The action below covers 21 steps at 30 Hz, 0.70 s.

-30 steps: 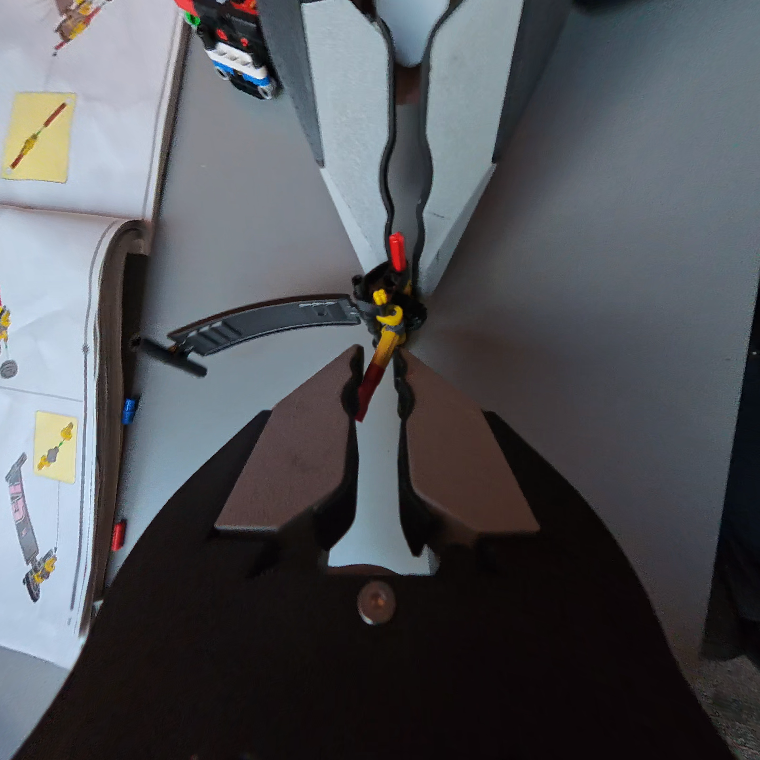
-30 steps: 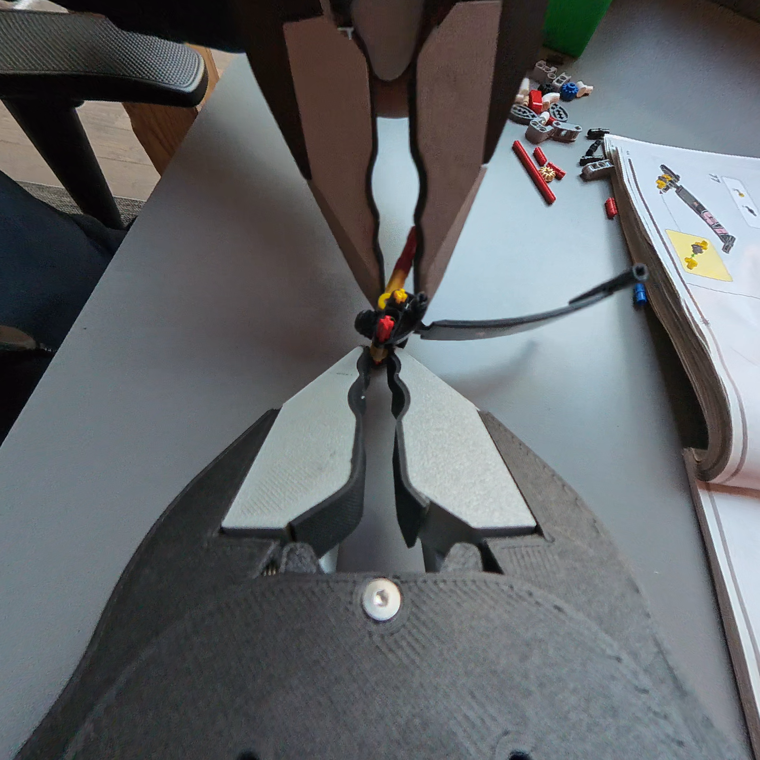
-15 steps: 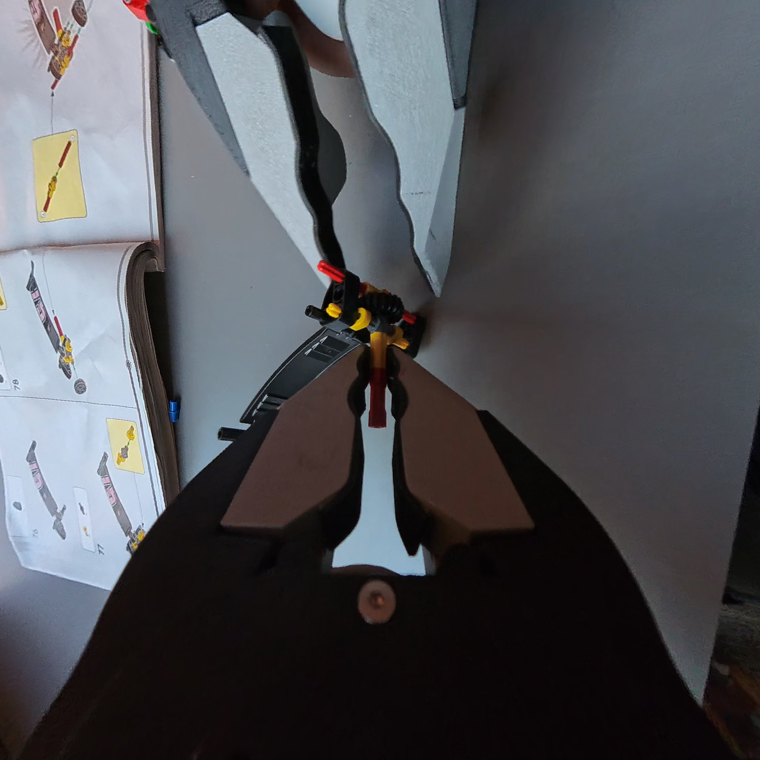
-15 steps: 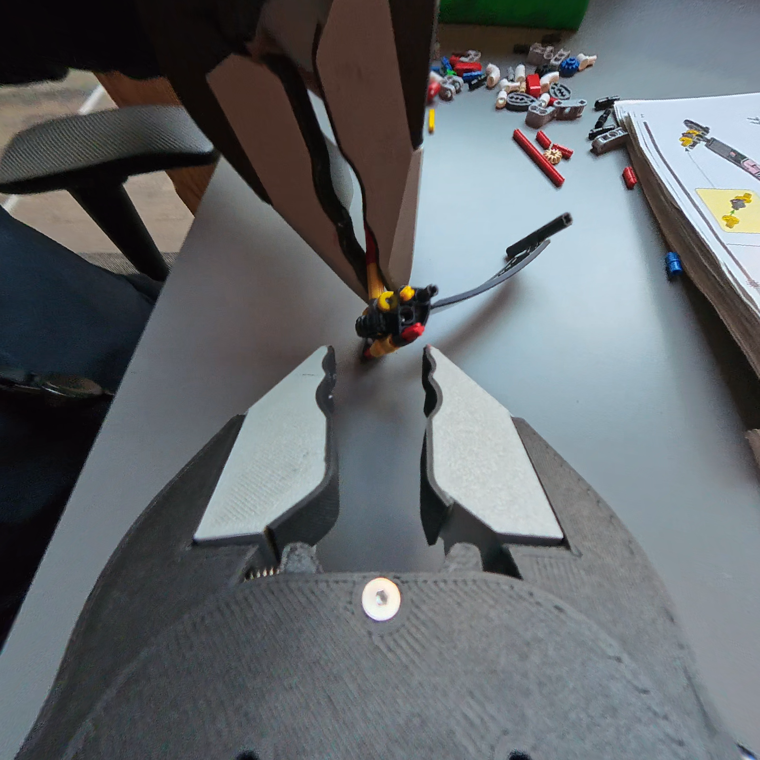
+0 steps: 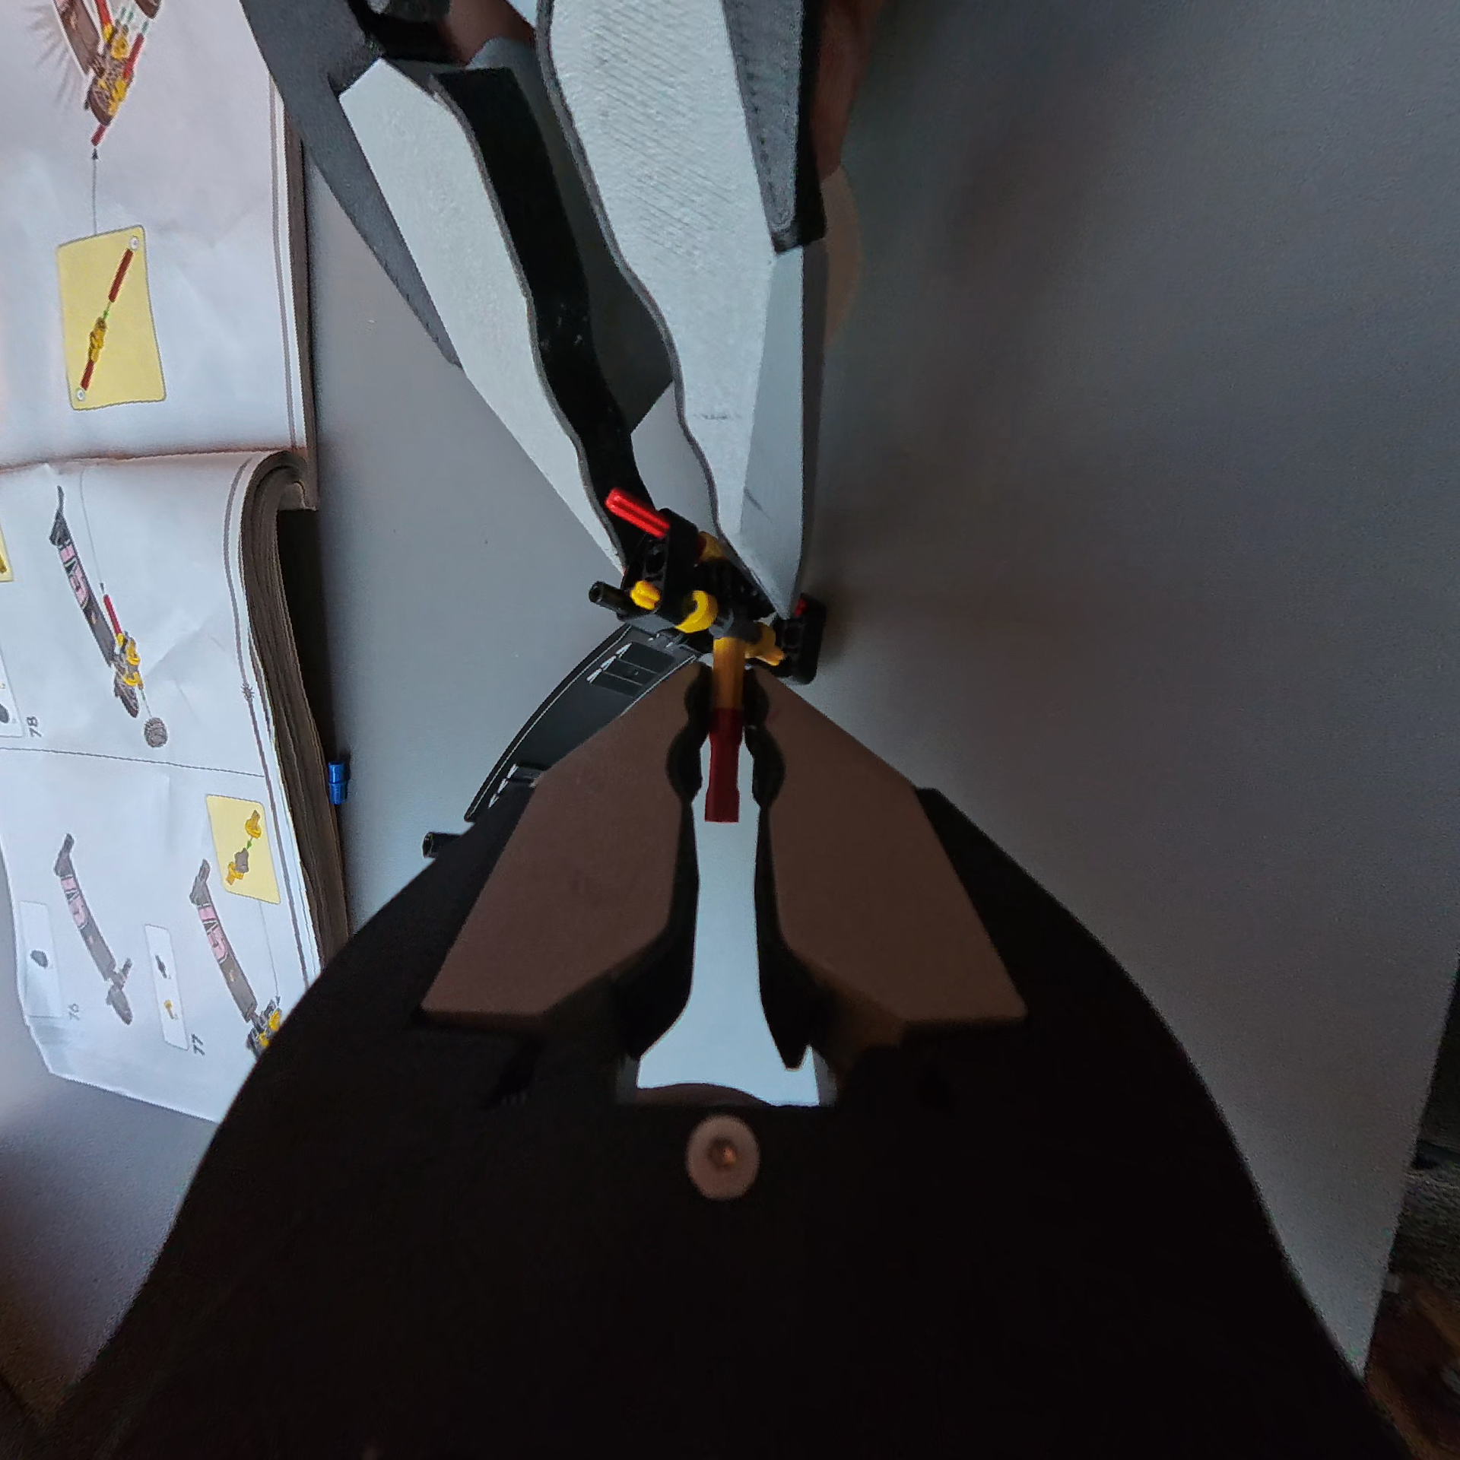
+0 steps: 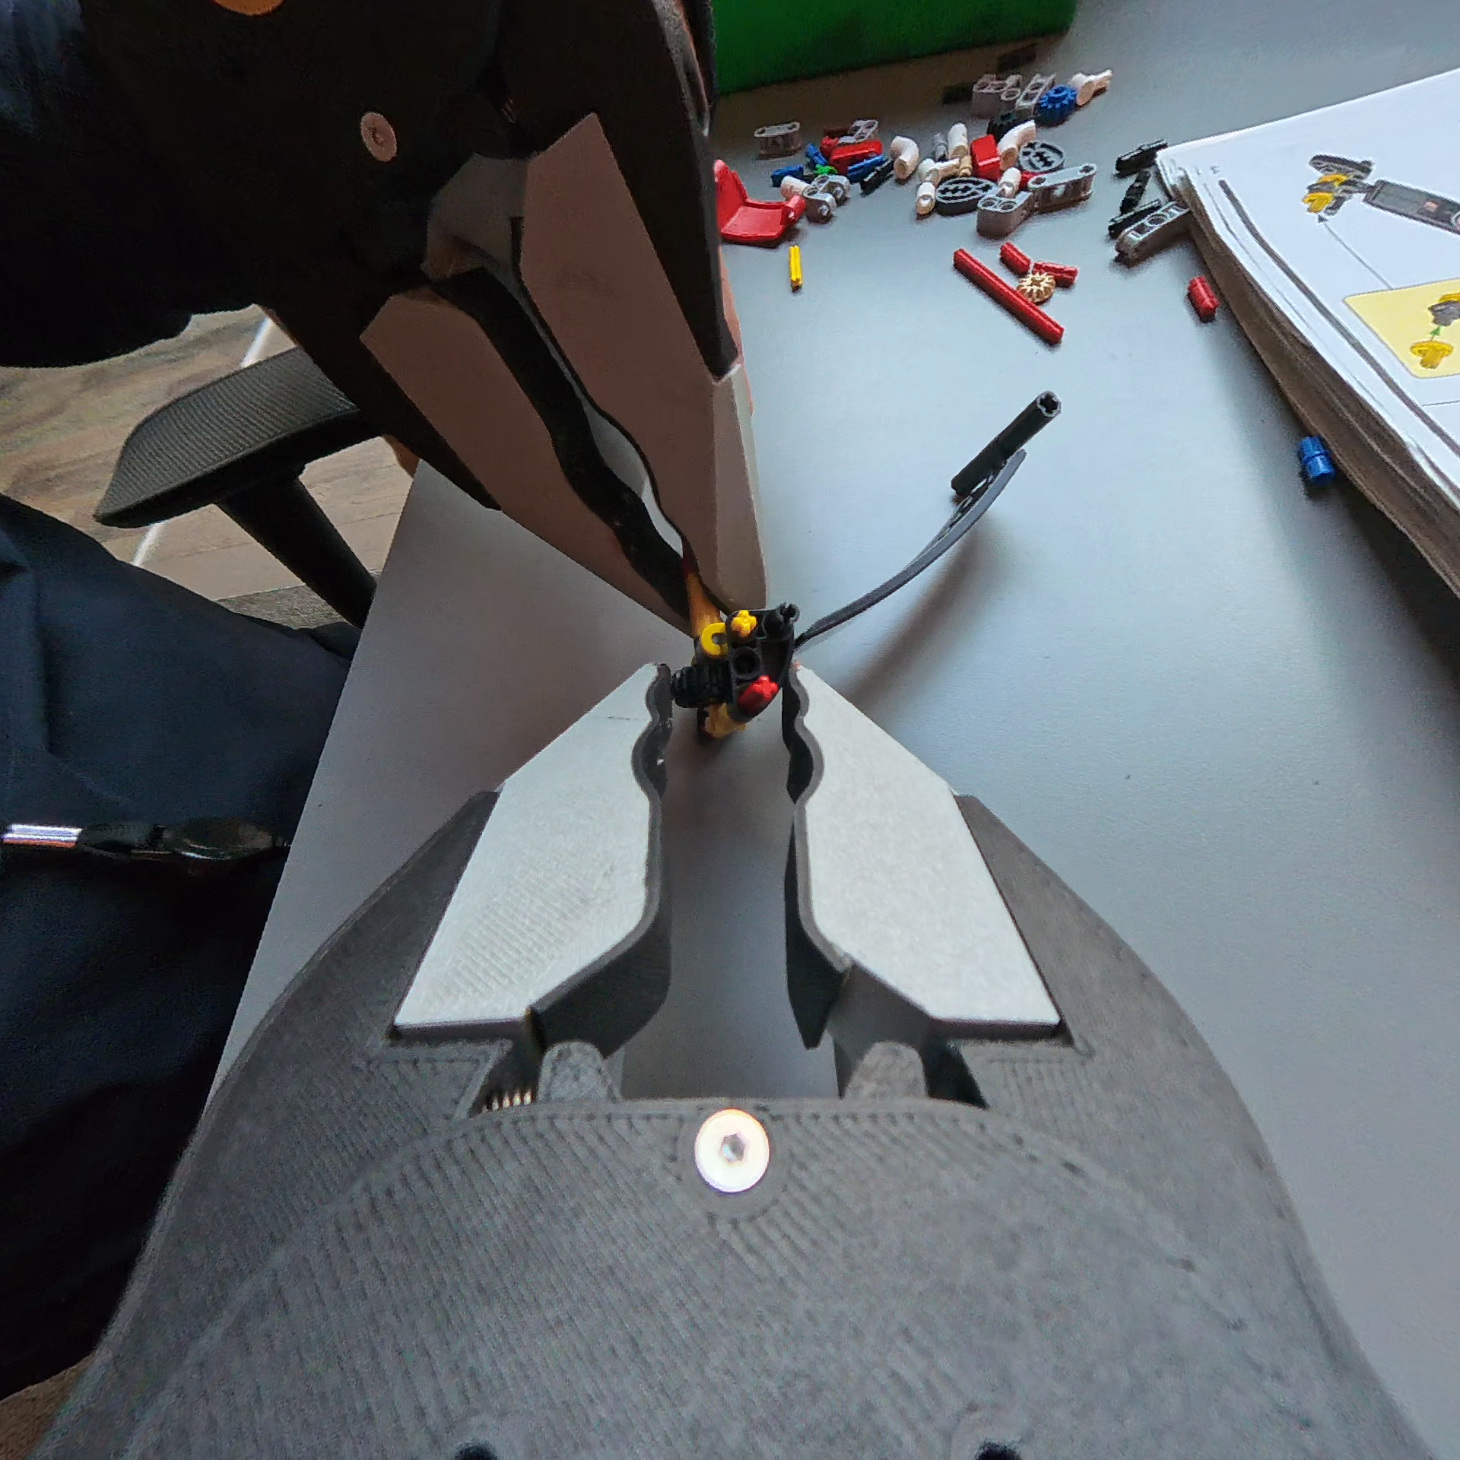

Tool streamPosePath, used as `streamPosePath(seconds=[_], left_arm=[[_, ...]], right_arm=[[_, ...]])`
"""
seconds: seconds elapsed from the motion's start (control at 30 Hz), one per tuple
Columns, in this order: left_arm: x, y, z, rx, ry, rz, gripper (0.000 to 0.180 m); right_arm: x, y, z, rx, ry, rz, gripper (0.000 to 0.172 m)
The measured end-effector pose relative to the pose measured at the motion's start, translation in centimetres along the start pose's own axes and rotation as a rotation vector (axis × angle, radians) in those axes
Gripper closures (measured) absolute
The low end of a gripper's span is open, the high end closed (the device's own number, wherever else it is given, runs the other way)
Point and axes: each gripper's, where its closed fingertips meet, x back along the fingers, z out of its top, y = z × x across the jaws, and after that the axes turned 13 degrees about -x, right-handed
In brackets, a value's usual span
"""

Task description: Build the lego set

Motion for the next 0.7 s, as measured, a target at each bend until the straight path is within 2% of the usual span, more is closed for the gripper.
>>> streamPosePath(seconds=[0.07,0.2,0.43,0.6,0.7], left_arm=[[-0.1,-0.2,-0.2,0.012,-0.011,0.01,0.172],[-0.1,0.1,-1.4,0.061,-0.052,0.012,0.151],[-0.3,1.7,-1.3,0.164,0.077,-0.049,0.149],[-0.5,1.4,-0.6,0.116,0.157,-0.068,0.163],[-1.2,1.2,-0.8,0.125,0.15,-0.088,0.148]], right_arm=[[0.0,0.0,0.1,0.013,-0.003,-0.022,0.147],[0.0,-0.5,0.2,0.037,-0.014,-0.04,0.149],[-0.1,-0.8,0.2,0.079,-0.044,-0.081,0.153],[0.0,-0.3,-0.2,0.114,-0.1,-0.135,0.154],[0.1,-0.3,-0.3,0.088,-0.108,-0.107,0.154]])
